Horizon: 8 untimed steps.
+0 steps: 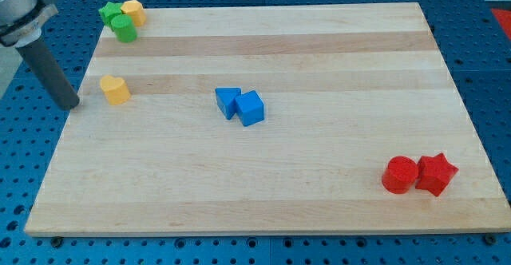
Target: Move yellow heart towards top left
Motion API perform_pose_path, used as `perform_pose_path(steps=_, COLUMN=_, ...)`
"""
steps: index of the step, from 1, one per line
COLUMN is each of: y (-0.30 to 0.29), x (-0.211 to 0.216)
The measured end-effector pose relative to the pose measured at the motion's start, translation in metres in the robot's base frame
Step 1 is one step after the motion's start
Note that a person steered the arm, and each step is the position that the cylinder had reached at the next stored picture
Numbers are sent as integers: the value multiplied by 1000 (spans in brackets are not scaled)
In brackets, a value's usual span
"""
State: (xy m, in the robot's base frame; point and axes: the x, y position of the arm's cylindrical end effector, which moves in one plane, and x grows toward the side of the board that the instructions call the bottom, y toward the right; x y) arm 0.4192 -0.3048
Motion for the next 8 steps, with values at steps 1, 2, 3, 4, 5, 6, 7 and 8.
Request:
perform_pose_path(steps=1, y=26, x=-2)
perform_pose_path(steps=2, y=57, x=-2)
perform_pose_path(steps=3, y=85, x=-10)
perform_pose_path(steps=4, y=105, x=-29)
perform_pose_path(steps=5, y=107, x=-28)
perform_pose_path(steps=6, y=107, x=-16)
perform_pose_path(steps=7, y=116, x=-35)
perform_pose_path(steps=8, y=120, x=-71)
